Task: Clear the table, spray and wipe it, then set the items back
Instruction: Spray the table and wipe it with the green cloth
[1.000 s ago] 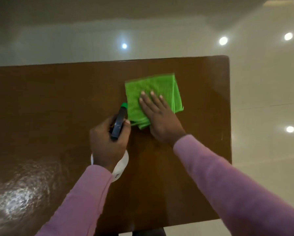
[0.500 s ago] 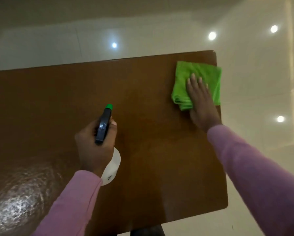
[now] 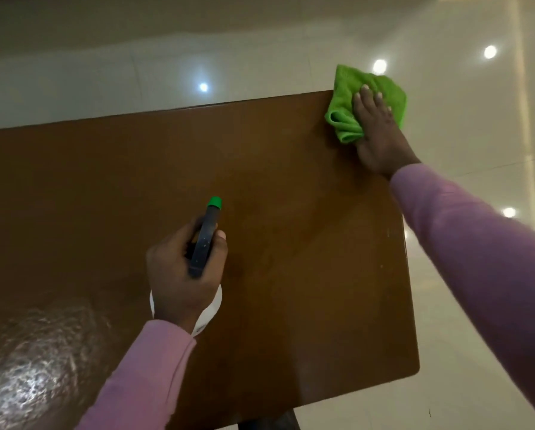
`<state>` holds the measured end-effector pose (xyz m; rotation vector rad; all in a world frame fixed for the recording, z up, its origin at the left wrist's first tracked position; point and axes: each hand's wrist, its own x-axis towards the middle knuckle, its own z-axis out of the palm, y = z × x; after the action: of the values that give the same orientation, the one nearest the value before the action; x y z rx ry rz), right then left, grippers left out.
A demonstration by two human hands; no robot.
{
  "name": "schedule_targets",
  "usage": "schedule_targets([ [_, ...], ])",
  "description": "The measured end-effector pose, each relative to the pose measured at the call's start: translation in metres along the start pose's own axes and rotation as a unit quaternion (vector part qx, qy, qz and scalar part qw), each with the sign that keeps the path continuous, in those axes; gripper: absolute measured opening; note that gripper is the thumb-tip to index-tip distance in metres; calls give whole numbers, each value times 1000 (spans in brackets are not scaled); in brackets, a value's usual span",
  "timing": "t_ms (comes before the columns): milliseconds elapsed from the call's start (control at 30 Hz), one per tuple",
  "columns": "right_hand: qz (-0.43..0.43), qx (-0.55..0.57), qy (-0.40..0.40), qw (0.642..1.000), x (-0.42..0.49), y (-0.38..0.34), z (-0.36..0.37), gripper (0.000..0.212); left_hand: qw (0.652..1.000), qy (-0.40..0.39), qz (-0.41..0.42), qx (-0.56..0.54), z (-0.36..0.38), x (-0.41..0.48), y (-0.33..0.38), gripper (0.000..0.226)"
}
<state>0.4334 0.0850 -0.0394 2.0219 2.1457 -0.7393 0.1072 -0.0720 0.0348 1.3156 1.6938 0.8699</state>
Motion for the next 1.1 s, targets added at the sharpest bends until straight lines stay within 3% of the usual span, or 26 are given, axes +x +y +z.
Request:
schedule_targets([
  [233, 1, -7, -46, 999, -201, 8, 74, 84, 1000, 10, -13, -6, -5, -5, 1, 7],
  [367, 22, -2, -90, 996, -305, 12, 113, 82, 1000, 9, 9, -14, -8, -12, -1, 12],
  [600, 112, 54, -52, 991, -326, -14, 124, 80, 1000, -15, -20, -18, -17, -36, -11, 19],
  [700, 230, 119, 0, 966, -314, -59, 140, 74, 999, -40, -19, -19, -25, -53, -18, 30],
  [767, 255, 104, 17, 961, -310, -110, 160, 77, 998, -58, -9, -13, -32, -67, -17, 34],
  [867, 132, 61, -8, 989, -332, -189, 199, 88, 997, -74, 33, 17, -46, -86, -17, 33],
  [967, -19, -10, -55, 998, -359, -176, 201, 78, 994, -99, 37, 41, -66, -102, -25, 42],
  [1033, 48, -23, -46, 998, -367, -128, 190, 83, 990, -116, 53, 60, -80, -112, -35, 48],
  [1100, 222, 24, 3, 975, -368, -84, 175, 86, 982, -129, 101, 90, -93, -125, -46, 52],
])
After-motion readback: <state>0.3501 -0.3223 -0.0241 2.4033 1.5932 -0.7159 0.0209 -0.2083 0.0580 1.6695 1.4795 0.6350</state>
